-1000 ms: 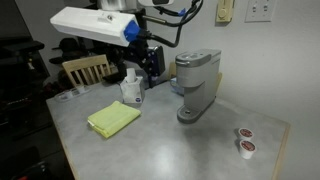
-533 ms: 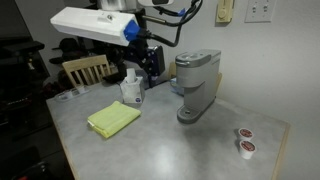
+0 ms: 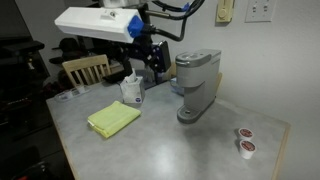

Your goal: Move the white cups one at a time to the front of the coffee maker

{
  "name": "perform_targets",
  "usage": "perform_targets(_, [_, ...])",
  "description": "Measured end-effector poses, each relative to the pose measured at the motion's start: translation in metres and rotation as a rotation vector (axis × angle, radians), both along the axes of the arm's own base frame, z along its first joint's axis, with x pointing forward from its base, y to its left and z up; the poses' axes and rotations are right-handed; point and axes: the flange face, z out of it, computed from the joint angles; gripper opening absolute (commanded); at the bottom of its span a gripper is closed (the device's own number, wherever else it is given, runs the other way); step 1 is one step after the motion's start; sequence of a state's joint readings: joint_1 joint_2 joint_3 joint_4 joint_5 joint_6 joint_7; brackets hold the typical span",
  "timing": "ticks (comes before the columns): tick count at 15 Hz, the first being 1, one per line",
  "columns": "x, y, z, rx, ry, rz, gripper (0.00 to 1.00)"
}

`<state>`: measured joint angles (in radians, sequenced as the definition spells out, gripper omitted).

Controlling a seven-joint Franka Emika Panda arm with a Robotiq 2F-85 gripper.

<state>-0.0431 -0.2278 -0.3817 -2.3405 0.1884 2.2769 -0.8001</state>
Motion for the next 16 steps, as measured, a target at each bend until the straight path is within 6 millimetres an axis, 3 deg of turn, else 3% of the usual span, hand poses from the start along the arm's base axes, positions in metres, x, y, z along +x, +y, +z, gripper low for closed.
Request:
perform_targets(7, [0.002, -0.017, -0.007, -0.060, -0.104, -0.027, 1.00])
perform_targets(16, [0.005, -0.021, -0.014, -0.066, -0.130, -0.038, 1.00])
